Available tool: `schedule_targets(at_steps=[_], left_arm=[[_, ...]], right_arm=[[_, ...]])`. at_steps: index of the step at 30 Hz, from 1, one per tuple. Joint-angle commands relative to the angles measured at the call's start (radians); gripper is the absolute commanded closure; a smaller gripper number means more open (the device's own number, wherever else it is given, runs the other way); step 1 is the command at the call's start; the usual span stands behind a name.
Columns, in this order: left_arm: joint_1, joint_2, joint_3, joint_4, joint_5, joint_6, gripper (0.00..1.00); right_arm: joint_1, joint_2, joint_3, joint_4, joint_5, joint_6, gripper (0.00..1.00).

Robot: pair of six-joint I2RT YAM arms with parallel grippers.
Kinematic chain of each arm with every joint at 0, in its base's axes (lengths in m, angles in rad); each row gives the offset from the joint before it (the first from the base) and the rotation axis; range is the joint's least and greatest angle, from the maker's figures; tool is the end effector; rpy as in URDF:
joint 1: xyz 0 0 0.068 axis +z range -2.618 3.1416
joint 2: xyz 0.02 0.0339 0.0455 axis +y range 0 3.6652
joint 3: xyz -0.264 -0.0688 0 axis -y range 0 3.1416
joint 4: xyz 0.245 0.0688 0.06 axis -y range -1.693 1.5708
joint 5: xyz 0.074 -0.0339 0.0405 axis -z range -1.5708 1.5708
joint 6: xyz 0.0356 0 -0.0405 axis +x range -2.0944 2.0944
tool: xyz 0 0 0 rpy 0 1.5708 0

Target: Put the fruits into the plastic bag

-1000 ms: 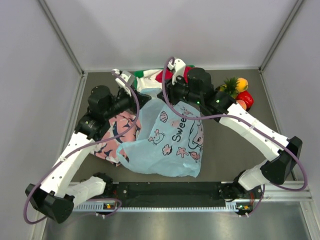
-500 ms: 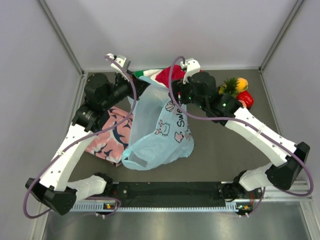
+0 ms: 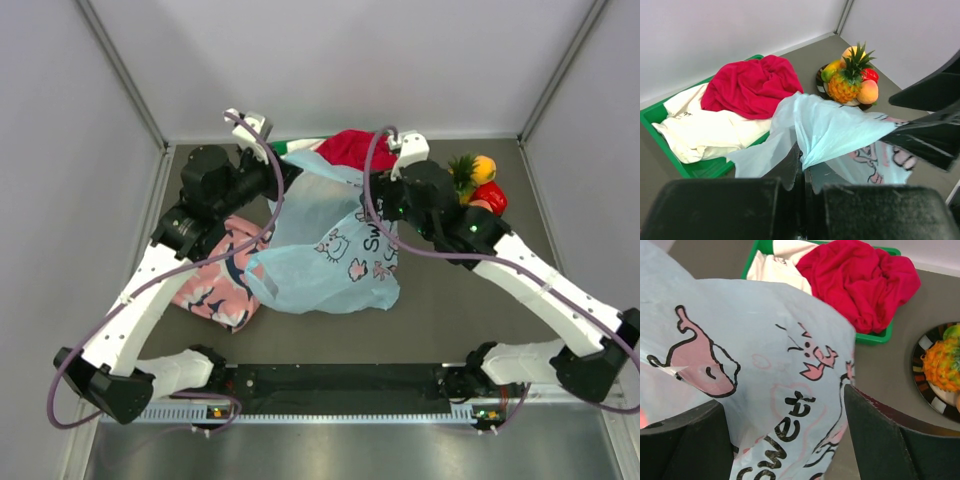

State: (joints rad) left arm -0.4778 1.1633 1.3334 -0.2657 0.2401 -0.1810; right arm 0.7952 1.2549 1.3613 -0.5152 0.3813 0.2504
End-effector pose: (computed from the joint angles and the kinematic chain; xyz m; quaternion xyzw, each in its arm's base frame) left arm 0.2223 -0.1247 0.4461 0.1883 0.7148 -0.2998 0.6031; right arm 0.2009 0.1860 0.4076 -0.1207 0.8185 0.1318 0.5460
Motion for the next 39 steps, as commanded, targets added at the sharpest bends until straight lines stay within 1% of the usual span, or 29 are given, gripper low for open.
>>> schedule_targets(at_steps=[1,2,3,5,6,7,9,11,15,16,17,18,20,21,24,30,31,35,39], left_arm=[[-0.001,-0.027,0.004,0.056,-0.030,0.021,1.00],[-0.002,-0.028,-0.005,0.071,-0.028,0.021,1.00],[-0.004,-0.027,-0.025,0.078,-0.027,0.015,1.00],[-0.004,-0.021,-0.040,0.092,-0.010,0.009,1.00],[-0.002,-0.017,-0.049,0.100,-0.001,0.002,1.00],[-0.002,-0.011,-0.053,0.105,0.022,-0.005,1.00],[-0.002,-0.005,-0.062,0.109,0.036,-0.017,1.00],[-0.002,0.004,-0.068,0.105,0.015,-0.024,1.00],[-0.004,-0.001,-0.091,0.095,-0.031,-0.038,1.00],[-0.005,-0.001,-0.092,0.095,-0.041,-0.038,1.00],[-0.005,0.001,-0.095,0.094,-0.041,-0.037,1.00],[-0.004,0.003,-0.094,0.092,-0.041,-0.040,1.00],[-0.005,0.010,-0.094,0.089,-0.038,-0.043,1.00],[-0.008,0.012,-0.094,0.088,-0.041,-0.041,1.00],[-0.012,0.019,-0.092,0.071,-0.080,-0.031,1.00],[-0.013,0.013,-0.095,0.062,-0.119,-0.020,1.00],[-0.015,0.016,-0.094,0.062,-0.124,-0.020,1.00],[-0.018,0.022,-0.092,0.060,-0.124,-0.020,1.00],[-0.021,0.026,-0.094,0.056,-0.127,-0.018,1.00]], right_arm=[[-0.007,-0.104,-0.016,-0.031,-0.050,0.029,0.22],[-0.007,-0.136,-0.030,-0.037,-0.062,0.033,0.22],[-0.005,-0.161,-0.043,-0.032,-0.111,0.033,0.22],[0.016,-0.237,-0.112,0.035,-0.165,0.032,0.21],[0.024,-0.261,-0.137,0.071,-0.235,0.041,0.21],[0.032,-0.279,-0.160,0.133,-0.277,0.073,0.21],[0.047,-0.307,-0.217,0.187,-0.340,0.111,0.21],[0.099,-0.305,-0.240,0.189,-0.291,0.162,0.21],[0.203,-0.259,-0.252,0.120,-0.042,0.211,0.19],[0.219,-0.235,-0.245,0.104,-0.013,0.220,0.17],[0.245,-0.221,-0.237,0.057,0.019,0.227,0.16],[0.259,-0.209,-0.231,0.035,0.092,0.233,0.16],[0.295,-0.169,-0.211,-0.009,0.181,0.243,0.16],[0.330,-0.158,-0.203,-0.058,0.273,0.247,0.16],[0.360,-0.126,-0.168,-0.191,0.384,0.306,0.15],[0.361,-0.173,-0.226,-0.282,0.398,0.409,0.16],[0.361,-0.179,-0.240,-0.323,0.406,0.423,0.16],[0.361,-0.227,-0.269,-0.359,0.409,0.454,0.16],[0.361,-0.264,-0.300,-0.411,0.418,0.519,0.15]])
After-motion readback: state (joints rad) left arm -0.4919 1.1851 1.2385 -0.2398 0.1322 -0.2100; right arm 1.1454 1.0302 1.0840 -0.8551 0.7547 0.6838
